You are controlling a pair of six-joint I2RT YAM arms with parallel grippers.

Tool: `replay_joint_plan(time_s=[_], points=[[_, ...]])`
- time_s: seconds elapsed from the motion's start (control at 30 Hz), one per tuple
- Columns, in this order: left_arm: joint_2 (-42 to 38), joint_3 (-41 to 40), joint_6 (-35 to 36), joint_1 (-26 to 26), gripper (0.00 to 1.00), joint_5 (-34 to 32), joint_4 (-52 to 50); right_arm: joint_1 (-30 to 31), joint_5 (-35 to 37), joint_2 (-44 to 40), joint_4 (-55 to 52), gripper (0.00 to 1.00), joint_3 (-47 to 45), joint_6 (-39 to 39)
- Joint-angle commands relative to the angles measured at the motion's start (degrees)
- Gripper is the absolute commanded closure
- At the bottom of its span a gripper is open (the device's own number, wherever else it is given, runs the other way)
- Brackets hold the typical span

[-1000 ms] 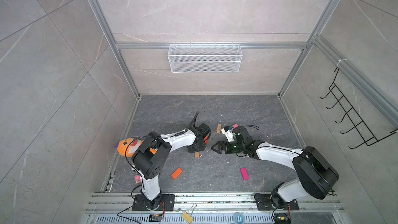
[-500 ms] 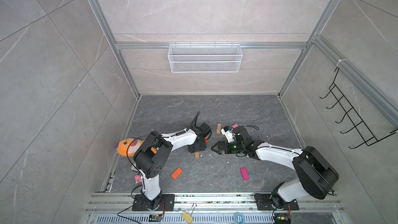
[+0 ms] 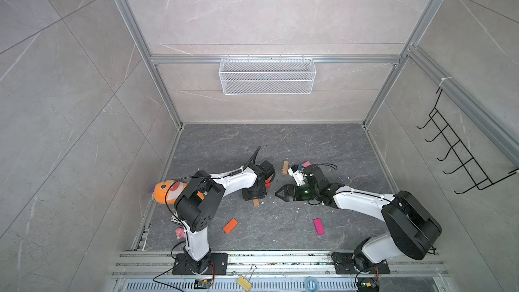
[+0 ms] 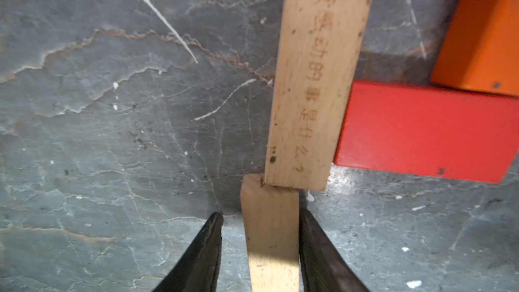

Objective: Assemble the letter p with building blocks
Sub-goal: Assemble the building block at the center of the board.

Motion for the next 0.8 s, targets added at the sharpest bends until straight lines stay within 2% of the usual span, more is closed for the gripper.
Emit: replay_joint_plan(time_s=[0.0, 0.23, 0.77], points=[[1.26, 1.02, 1.98, 0.22, 0.53, 0.80, -2.49, 0.33, 0.11, -1.27, -0.77, 0.00, 1.03, -0.77], [-0.33, 0.49, 1.75, 0.23, 0.55, 4.32, 0.84, 0.44, 0.11, -1.31, -0.86, 0.00, 1.09, -0.77], [0.35, 1.99, 0.59, 0.21, 0.67, 1.42, -2.18, 0.57, 0.55, -1.29, -1.21, 0.00, 1.25, -1.03]])
